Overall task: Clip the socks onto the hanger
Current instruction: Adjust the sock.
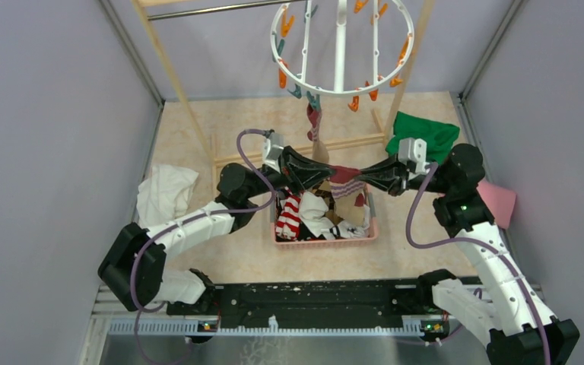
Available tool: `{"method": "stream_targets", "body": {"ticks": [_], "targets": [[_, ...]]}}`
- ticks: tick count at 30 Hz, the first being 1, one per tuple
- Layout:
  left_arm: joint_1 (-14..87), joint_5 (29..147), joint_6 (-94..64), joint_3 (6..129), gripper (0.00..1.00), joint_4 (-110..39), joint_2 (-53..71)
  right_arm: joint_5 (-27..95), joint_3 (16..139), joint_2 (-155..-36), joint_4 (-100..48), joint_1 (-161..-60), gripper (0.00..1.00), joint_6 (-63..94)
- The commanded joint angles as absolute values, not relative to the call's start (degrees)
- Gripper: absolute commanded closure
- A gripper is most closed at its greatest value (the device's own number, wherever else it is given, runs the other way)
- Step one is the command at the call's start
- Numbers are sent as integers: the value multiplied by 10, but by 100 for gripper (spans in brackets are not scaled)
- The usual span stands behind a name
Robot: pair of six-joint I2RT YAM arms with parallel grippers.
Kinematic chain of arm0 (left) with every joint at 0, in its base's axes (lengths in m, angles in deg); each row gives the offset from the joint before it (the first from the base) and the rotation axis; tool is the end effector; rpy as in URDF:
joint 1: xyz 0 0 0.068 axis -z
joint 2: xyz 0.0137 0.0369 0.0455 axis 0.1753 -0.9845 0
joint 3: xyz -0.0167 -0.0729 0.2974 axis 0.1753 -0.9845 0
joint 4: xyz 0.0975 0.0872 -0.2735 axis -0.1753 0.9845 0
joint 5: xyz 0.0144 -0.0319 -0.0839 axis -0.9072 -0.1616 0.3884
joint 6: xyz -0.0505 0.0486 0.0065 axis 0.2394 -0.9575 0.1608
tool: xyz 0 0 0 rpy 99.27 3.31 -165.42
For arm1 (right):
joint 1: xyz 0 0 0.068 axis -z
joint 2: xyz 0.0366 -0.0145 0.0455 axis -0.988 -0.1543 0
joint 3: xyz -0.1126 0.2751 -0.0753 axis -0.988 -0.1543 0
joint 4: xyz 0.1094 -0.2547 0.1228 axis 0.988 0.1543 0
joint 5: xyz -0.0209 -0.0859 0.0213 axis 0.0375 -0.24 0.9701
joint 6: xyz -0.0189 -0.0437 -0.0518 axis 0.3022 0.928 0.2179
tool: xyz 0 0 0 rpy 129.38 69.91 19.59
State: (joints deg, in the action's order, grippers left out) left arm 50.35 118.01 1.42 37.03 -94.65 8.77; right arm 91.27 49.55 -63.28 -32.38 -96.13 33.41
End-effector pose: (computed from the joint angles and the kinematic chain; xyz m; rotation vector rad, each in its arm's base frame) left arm 0.2252 -0.2372 0.3474 0.7725 1.0706 -1.3897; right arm 0.1900 0.1050 0.4014 -1.1901 1.0790 0.8885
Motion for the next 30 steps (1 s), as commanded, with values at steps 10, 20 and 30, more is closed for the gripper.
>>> {"method": "stream_targets", "body": {"ticks": [10, 20, 30], "targets": [[501, 1090, 79, 418, 83, -956, 73, 904, 500, -621, -347, -965, 100, 307], [500, 1029, 61, 404, 38, -897, 132, 862, 507, -625, -382, -928, 100, 251], [500, 1051, -9, 362, 18, -896, 179, 814, 550, -652, -338, -909, 100, 290]]}}
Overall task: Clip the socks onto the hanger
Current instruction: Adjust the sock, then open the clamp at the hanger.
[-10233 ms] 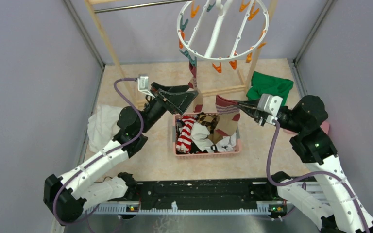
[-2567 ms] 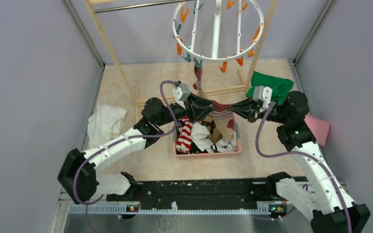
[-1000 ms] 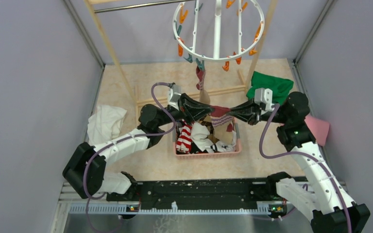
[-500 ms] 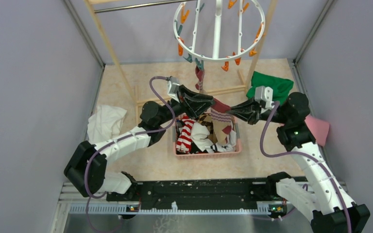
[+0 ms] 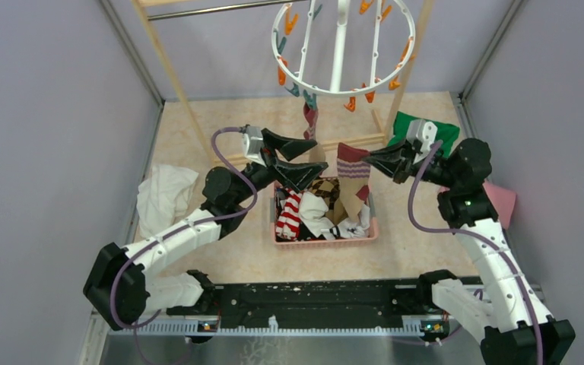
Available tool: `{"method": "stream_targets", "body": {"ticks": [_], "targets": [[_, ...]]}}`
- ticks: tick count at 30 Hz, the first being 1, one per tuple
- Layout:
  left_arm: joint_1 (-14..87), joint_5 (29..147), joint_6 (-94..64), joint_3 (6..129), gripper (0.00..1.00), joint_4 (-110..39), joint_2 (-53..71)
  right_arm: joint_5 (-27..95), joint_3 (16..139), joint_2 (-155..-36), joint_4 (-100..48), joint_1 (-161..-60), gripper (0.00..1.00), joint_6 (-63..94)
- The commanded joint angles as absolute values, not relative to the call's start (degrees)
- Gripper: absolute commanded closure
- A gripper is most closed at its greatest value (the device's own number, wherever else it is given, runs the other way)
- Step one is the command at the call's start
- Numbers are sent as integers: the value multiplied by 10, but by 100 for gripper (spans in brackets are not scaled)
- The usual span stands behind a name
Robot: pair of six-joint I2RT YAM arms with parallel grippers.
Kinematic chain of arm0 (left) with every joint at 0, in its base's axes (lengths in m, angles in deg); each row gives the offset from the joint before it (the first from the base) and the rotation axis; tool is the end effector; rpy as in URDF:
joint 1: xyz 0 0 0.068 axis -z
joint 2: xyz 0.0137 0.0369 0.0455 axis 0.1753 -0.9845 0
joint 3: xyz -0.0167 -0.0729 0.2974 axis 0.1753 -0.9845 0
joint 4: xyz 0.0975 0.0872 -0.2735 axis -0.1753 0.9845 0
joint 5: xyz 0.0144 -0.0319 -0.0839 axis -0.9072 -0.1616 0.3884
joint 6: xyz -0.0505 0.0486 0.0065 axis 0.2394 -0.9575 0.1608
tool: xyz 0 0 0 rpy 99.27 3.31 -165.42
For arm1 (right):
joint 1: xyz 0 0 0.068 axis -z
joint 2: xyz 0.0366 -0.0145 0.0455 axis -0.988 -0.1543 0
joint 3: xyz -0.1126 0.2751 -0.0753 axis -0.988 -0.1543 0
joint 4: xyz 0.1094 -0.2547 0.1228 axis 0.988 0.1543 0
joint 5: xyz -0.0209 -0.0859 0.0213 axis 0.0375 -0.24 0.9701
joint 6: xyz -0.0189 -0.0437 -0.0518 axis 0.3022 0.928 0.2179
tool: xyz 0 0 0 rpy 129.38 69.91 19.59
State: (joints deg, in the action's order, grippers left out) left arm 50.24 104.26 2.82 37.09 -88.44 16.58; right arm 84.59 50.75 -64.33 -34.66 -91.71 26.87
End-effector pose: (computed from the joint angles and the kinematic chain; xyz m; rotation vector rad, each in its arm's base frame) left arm 0.2168 -0.2139 0.3796 0.5202 1.0868 -1.3000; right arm 0.2074 0.0886 0.4106 -1.0033 1.1976 0.8126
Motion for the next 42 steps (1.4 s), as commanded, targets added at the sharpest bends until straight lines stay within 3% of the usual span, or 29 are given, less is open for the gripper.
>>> {"method": "stream_targets", "body": {"ticks": [1, 8, 12, 15, 19, 24, 27, 32, 36, 42], "targets": [[500, 1050, -8, 365, 18, -888, 179, 805, 555, -656, -328, -908, 100, 302], [507, 978, 66, 424, 2, -874, 143, 741, 602, -692, -236, -901, 100, 379], [531, 889, 84, 463, 1, -797, 150, 732, 613, -694, -216, -898, 100, 399], [539, 854, 93, 516, 1, -658, 155, 716, 616, -695, -209, -896, 100, 403], [539, 835, 110, 596, 4, -526, 141, 697, 613, -698, -208, -884, 100, 401], [526, 782, 87, 633, 32, -475, 125, 698, 608, -698, -213, -874, 100, 394], [519, 773, 76, 622, 39, -470, 123, 701, 606, -696, -211, -872, 100, 395], [520, 740, 37, 574, 32, -437, 168, 708, 594, -684, -208, -870, 100, 393], [519, 719, -42, 494, 18, -504, 195, 716, 572, -678, -223, -869, 100, 379], [518, 697, -83, 486, 22, -579, 137, 726, 558, -677, -240, -869, 100, 359]]}}
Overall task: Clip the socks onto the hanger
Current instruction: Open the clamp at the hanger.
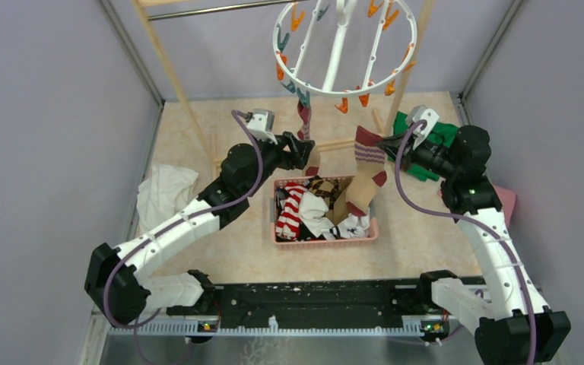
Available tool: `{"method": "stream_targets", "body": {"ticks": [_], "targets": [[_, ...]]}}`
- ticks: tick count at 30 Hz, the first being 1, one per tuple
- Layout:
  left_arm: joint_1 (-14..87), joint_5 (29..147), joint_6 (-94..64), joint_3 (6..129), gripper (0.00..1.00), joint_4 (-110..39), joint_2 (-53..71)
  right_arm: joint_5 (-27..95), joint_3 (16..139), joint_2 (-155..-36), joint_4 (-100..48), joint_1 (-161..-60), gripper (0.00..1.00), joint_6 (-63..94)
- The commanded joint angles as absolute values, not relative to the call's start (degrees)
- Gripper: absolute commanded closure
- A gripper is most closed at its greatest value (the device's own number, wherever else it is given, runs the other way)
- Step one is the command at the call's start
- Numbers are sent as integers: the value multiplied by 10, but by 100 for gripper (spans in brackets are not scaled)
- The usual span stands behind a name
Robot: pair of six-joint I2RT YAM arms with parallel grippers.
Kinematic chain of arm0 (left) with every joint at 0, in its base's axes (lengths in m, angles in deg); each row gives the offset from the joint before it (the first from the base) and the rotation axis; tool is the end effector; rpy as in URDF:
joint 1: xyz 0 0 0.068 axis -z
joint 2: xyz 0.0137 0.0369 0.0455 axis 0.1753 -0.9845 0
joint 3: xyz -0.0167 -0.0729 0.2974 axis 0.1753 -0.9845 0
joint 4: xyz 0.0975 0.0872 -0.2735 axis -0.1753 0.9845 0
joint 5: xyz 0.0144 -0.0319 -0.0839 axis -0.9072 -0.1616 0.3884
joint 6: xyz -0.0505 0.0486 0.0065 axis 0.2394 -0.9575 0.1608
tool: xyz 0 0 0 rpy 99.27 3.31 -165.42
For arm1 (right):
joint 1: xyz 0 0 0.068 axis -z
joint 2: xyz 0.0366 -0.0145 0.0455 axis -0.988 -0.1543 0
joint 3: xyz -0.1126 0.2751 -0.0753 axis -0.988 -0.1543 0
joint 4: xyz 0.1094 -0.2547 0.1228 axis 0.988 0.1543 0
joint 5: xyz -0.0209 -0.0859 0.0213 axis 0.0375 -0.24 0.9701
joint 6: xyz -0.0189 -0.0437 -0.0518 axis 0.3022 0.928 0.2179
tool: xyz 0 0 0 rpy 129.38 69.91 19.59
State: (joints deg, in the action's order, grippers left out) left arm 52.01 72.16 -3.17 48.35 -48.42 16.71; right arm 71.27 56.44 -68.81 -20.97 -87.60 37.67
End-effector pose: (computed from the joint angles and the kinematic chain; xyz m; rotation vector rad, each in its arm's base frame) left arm 0.2525 -0.2163 0.3770 0.1503 1.6081 -0.7862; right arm 0.2418 0.0685 0.4074 -0.8744 1.4169 0.5318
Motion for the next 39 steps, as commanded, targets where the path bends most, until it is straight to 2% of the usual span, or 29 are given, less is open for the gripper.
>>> {"method": "stream_targets", "body": {"ticks": [1, 3, 6, 9, 16, 21, 32, 39], "targets": [[518, 689, -84, 489, 23, -590, 124, 726, 556, -675, -242, -869, 100, 357], [518, 670, -91, 500, 25, -604, 98, 727, 552, -672, -248, -869, 100, 352], [518, 652, -103, 522, 33, -619, 64, 729, 546, -669, -252, -869, 100, 348], [514, 616, -113, 541, 55, -617, 46, 731, 546, -667, -254, -869, 100, 346], [464, 638, -139, 550, 93, -613, 66, 735, 542, -668, -264, -869, 100, 341], [412, 666, -143, 554, 96, -593, 83, 740, 540, -669, -265, -869, 100, 335], [317, 771, -140, 581, 95, -566, 55, 769, 540, -677, -300, -869, 100, 320], [290, 824, -122, 588, 93, -574, 30, 814, 535, -685, -331, -870, 100, 287]]}}
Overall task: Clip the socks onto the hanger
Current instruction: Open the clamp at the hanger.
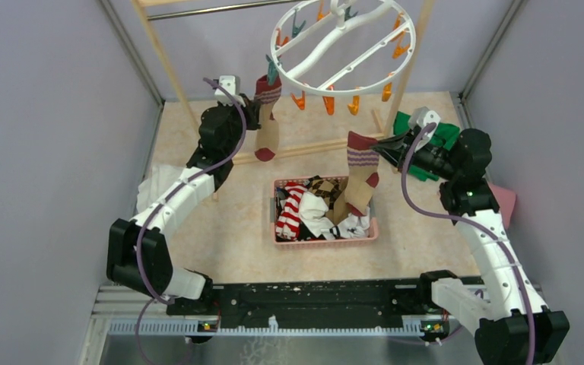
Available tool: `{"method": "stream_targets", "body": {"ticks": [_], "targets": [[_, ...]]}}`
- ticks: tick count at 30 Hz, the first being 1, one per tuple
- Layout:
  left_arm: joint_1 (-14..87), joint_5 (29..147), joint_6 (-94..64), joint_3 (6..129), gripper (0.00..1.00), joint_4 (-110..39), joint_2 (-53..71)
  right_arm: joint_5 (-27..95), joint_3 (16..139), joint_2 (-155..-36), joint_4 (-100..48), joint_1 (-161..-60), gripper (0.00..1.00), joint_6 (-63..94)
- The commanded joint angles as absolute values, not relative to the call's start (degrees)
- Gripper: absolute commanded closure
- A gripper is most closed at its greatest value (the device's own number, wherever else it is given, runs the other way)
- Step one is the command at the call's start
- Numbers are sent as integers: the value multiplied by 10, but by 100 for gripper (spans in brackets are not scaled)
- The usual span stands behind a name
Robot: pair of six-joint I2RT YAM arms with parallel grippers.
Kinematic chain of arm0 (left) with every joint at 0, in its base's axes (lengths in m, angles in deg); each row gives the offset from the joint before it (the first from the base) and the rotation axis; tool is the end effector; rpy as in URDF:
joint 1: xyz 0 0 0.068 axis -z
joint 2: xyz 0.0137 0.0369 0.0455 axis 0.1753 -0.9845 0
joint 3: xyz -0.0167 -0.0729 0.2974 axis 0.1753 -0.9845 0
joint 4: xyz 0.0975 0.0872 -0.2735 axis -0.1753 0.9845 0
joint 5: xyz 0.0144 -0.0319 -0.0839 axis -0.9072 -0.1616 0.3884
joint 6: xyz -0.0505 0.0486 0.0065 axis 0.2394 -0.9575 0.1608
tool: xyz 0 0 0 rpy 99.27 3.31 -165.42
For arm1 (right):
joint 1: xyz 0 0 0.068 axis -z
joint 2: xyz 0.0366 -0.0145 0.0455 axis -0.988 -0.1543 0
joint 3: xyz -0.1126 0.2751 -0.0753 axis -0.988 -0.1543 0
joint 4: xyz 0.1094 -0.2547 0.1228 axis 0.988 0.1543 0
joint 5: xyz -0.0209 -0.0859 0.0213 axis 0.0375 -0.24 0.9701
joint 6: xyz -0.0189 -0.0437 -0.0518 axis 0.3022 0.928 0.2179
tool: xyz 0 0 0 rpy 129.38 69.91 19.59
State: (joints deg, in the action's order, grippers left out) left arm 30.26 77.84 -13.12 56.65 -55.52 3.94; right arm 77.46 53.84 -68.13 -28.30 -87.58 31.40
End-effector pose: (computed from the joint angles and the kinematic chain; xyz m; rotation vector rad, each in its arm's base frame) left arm 0.3711 -0.1341 0.3783 0.0604 1.5290 -0.4407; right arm 0.2364 0.0719 0.4065 -0.8883 1.3431 0.6602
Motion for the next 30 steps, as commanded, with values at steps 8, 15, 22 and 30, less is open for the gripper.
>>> {"method": "stream_targets", "body": {"ticks": [8, 15, 22, 30], "targets": [[287, 844, -87, 555, 75, -597, 49, 829, 533, -688, -342, -875, 100, 277], [287, 822, -34, 528, 59, -557, 106, 832, 530, -689, -343, -878, 100, 279], [286, 908, 37, 488, 39, -525, 203, 824, 530, -699, -344, -888, 100, 293], [342, 1026, 157, 516, 28, -579, 210, 808, 521, -703, -355, -902, 100, 292]]}}
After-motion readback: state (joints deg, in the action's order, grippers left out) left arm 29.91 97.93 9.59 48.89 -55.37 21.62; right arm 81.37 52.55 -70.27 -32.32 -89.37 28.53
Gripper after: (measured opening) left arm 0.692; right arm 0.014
